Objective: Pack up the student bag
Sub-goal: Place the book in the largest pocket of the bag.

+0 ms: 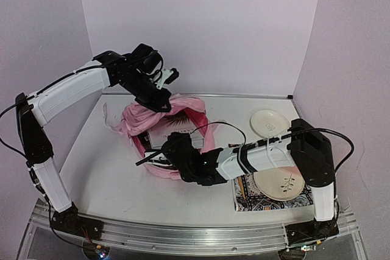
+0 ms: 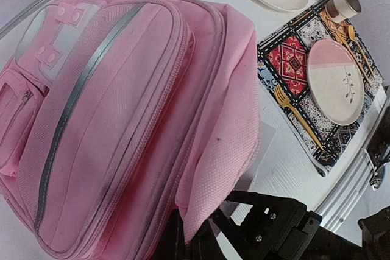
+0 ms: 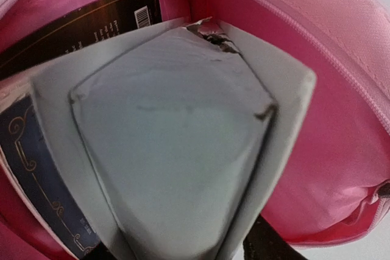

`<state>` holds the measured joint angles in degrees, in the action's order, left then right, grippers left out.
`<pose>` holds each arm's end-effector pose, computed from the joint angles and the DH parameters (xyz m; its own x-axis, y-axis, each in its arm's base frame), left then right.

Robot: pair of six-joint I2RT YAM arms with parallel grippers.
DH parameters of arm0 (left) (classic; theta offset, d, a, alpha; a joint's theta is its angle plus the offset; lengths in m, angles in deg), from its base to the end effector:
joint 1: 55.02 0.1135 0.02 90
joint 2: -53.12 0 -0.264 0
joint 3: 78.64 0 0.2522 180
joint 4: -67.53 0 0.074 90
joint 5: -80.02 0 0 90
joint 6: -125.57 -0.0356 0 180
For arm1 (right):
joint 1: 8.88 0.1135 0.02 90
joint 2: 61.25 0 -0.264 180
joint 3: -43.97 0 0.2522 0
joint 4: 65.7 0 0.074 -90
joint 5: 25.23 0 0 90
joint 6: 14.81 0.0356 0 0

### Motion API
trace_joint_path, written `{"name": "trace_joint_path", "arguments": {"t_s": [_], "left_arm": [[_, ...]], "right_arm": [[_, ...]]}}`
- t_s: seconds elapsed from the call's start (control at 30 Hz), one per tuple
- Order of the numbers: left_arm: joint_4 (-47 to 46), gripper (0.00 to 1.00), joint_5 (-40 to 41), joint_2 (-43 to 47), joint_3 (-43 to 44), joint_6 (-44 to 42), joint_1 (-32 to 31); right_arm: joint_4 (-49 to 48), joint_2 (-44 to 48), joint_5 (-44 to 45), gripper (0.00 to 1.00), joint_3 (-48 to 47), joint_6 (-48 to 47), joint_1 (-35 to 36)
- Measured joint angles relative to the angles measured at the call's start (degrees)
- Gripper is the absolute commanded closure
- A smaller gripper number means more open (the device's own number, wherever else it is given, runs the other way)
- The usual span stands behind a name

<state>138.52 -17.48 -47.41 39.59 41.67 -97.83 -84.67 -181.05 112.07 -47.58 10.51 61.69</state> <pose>0.2711 -0.2575 0.3621 -0.6625 0.4701 -0.5833 0.6644 0.7284 -0.1676 0.1811 0.4347 0.2074 0.3371 -0.8872 -0.3149 -0.2188 0.2515 -0.9428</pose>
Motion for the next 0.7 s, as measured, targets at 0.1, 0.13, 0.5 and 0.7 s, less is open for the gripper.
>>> {"name": "trace_joint_path", "arguments": {"t_s": [0.1, 0.13, 0.5, 0.7], "left_arm": [[-0.1, 1.00, 0.0, 0.0, -0.2, 0.0, 0.0], [-0.1, 1.00, 0.0, 0.0, -0.3, 0.0, 0.0], [-1.0, 1.00, 0.0, 0.0, -2.9, -0.1, -0.4], [-4.0, 1.00, -0.9, 1.1, -9.0, 0.0, -0.6]], "right_arm": [[5.5, 0.2, -1.9, 0.22, -1.0, 4.2, 0.1], [8.1, 0.5, -3.0, 0.21, -1.3, 6.0, 0.1], [34.3, 8.8, -18.7, 0.11, -7.8, 24.8, 0.6], [42.8, 14.0, -28.6, 0.12, -8.6, 34.4, 0.2]]}}
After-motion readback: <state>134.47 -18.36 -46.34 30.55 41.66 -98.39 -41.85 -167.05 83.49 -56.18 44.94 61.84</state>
